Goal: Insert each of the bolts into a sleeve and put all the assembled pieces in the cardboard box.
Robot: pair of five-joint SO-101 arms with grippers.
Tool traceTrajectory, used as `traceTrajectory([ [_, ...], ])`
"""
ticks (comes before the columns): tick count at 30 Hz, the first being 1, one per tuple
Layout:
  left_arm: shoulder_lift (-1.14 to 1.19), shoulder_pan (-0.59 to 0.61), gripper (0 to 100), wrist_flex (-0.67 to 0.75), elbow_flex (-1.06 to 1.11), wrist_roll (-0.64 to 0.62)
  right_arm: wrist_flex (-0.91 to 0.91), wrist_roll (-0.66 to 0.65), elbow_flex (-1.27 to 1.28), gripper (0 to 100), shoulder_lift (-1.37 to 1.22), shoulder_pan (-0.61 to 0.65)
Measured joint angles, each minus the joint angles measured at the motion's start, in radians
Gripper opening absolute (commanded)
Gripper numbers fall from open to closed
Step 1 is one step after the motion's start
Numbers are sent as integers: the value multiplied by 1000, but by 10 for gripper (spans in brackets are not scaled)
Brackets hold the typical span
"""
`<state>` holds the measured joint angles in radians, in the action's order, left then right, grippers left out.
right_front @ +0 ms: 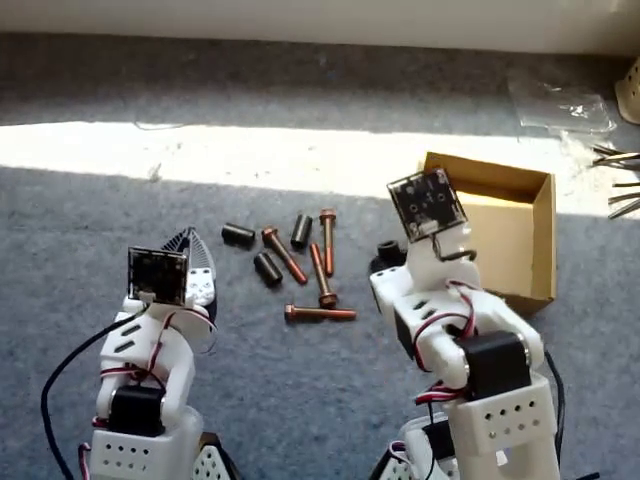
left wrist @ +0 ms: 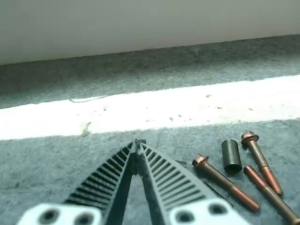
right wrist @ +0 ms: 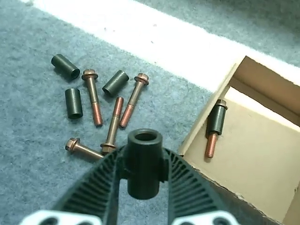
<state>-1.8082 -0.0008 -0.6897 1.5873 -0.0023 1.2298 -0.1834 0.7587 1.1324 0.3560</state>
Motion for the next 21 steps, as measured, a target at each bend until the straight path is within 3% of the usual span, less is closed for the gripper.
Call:
traceTrajectory([
  [6, 0, -121, 21, 3, 0, 8, -68, 2, 158, 5, 133, -3],
  [14, 0, -126, 21, 3, -18, 8, -158, 69, 322, 5, 285, -83],
  [21, 0, -126, 21, 23, -18, 8, -212, 71, 459, 5, 442, -29],
])
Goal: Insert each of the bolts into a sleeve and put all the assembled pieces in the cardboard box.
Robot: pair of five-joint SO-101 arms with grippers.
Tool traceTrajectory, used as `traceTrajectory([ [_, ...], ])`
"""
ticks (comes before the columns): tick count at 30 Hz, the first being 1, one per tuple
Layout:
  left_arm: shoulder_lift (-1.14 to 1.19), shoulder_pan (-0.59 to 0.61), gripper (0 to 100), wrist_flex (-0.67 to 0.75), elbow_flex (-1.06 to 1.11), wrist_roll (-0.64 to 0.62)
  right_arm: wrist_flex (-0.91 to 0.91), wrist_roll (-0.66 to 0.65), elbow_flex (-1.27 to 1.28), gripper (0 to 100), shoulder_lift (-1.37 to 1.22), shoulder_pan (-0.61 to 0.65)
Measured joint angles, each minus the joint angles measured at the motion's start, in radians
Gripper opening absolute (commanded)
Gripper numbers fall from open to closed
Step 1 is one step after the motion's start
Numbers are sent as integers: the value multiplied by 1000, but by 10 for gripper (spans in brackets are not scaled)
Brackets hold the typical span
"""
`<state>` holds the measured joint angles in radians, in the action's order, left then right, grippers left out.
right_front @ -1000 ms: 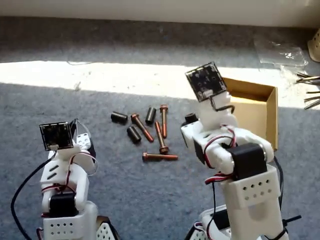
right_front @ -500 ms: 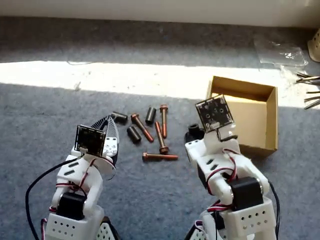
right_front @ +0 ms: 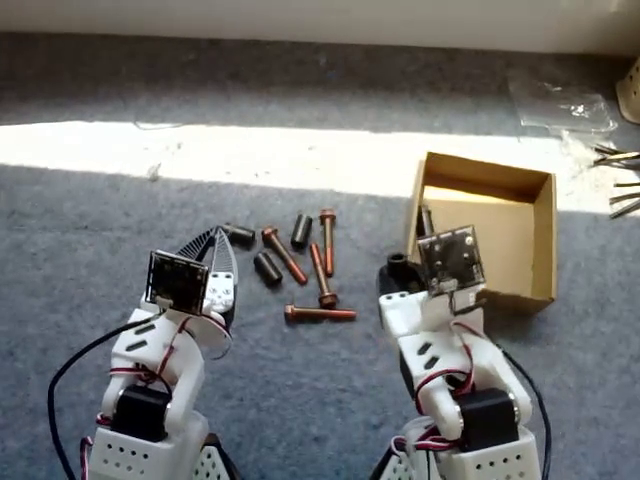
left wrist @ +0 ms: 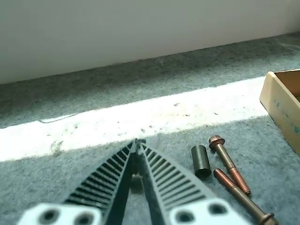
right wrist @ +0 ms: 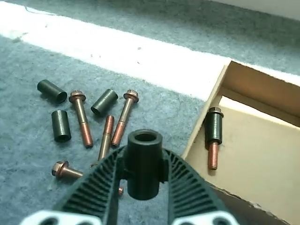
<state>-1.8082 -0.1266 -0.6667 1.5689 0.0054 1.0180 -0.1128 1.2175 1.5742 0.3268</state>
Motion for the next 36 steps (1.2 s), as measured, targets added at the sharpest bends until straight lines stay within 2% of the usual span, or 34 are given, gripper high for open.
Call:
traceTrajectory([
  [10, 0, -3, 21, 23, -29, -40, -51, 0, 187, 5, 233, 23],
  [20, 12, -3, 21, 23, -130, -58, -52, 2, 236, 5, 250, 29],
  [24, 184, -3, 21, 23, -229, -58, -52, 2, 245, 5, 250, 29],
  [31, 652, -3, 18, 23, -488, -61, -54, 5, 253, 5, 252, 31],
  [33, 779, -3, 21, 23, -555, -100, -71, 5, 288, 5, 250, 32],
  [36, 944, -3, 21, 23, -637, -227, -135, 5, 344, 5, 250, 32],
])
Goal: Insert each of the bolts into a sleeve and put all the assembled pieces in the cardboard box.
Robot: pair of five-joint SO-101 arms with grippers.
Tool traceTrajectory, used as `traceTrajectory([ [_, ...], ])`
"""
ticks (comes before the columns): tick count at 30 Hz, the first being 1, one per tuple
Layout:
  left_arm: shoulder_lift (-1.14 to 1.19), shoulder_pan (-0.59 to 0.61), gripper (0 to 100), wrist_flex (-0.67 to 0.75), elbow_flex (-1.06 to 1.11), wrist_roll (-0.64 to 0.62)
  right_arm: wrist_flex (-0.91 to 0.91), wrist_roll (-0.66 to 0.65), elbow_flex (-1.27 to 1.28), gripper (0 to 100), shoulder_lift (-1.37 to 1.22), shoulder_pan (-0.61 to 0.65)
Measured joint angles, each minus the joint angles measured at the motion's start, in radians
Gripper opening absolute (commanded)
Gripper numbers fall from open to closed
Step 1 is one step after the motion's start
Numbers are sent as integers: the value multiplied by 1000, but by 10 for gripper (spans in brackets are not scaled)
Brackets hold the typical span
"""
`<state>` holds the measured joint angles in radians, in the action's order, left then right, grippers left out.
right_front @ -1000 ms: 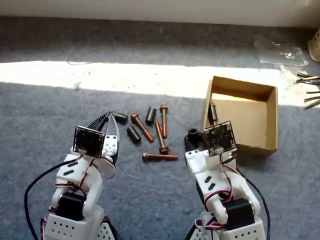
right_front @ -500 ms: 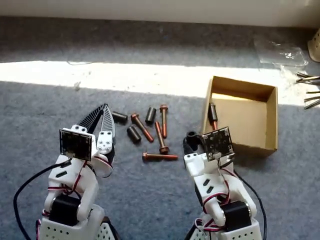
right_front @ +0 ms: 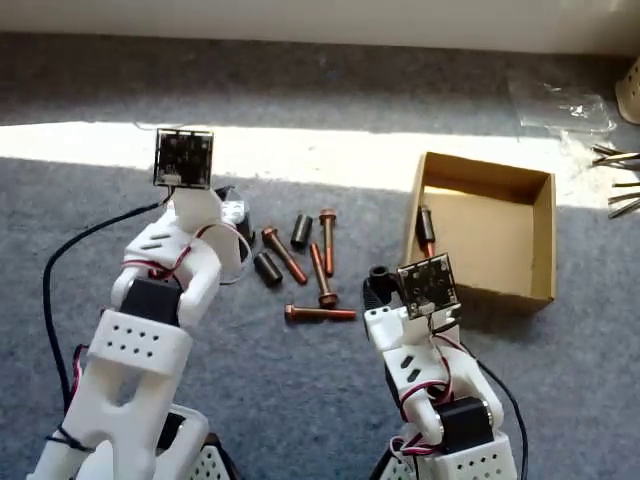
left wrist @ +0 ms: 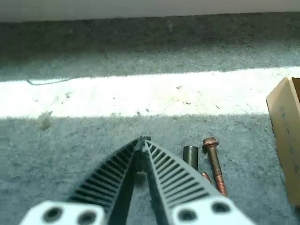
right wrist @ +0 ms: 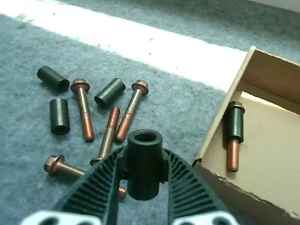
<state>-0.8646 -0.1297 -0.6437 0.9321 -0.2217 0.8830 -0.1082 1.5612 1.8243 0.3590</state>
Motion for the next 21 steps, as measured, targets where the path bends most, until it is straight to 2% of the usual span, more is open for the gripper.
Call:
traceTrajectory([
  [8, 288, -5, 21, 0, -117, -311, -41, 0, 29, 5, 0, 0],
  [13, 503, -48, 21, 0, -192, -351, -41, 0, 29, 5, 0, -2],
  [16, 628, -80, 21, 0, -221, -425, -43, 0, 29, 5, 0, -2],
  [21, 718, -83, 21, 2, -253, -511, -43, 0, 29, 5, 0, 0],
])
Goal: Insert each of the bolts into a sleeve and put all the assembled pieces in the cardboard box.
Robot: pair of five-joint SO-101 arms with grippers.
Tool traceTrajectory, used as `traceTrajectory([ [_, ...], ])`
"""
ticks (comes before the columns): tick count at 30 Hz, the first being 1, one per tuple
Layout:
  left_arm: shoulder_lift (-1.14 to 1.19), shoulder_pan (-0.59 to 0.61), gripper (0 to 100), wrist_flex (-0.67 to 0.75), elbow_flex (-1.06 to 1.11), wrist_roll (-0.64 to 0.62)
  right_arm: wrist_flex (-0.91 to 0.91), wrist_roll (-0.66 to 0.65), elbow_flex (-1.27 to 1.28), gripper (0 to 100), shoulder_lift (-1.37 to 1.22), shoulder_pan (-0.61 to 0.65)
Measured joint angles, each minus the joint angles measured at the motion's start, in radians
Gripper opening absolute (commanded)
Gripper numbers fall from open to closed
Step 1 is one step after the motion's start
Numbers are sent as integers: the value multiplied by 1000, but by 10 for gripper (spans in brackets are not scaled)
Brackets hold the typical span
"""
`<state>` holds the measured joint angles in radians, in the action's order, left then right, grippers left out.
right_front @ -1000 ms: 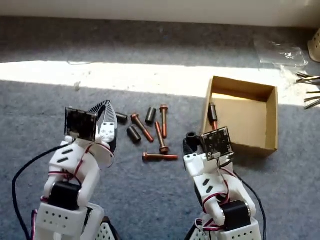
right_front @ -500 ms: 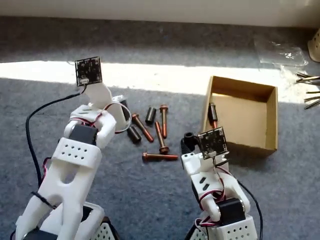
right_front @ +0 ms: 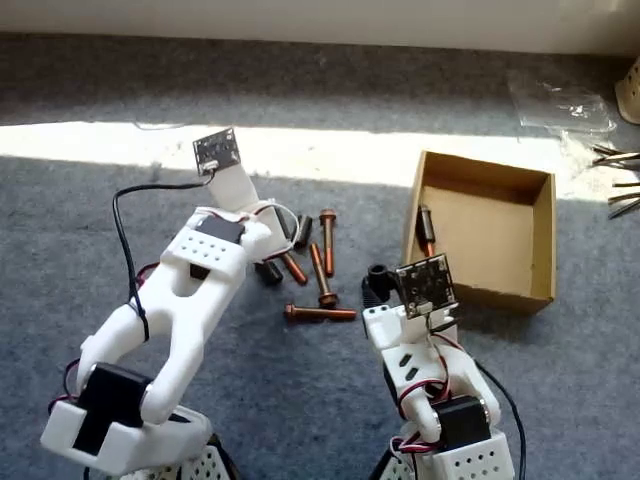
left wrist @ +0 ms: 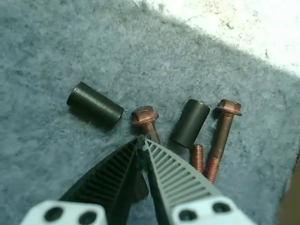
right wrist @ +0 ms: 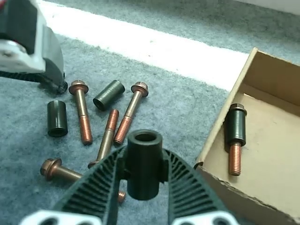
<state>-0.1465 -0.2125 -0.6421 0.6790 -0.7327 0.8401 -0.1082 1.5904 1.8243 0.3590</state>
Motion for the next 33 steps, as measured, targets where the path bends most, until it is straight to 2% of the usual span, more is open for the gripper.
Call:
traceTrajectory([
  [7, 74, -3, 26, 0, -5, -83, 0, 0, 0, 5, 0, 0],
  [14, 106, -3, 170, 55, -8, -83, 0, 0, 0, 5, 0, 0],
  [33, 106, -6, 171, 72, -8, -83, 0, 0, 0, 5, 0, 0],
])
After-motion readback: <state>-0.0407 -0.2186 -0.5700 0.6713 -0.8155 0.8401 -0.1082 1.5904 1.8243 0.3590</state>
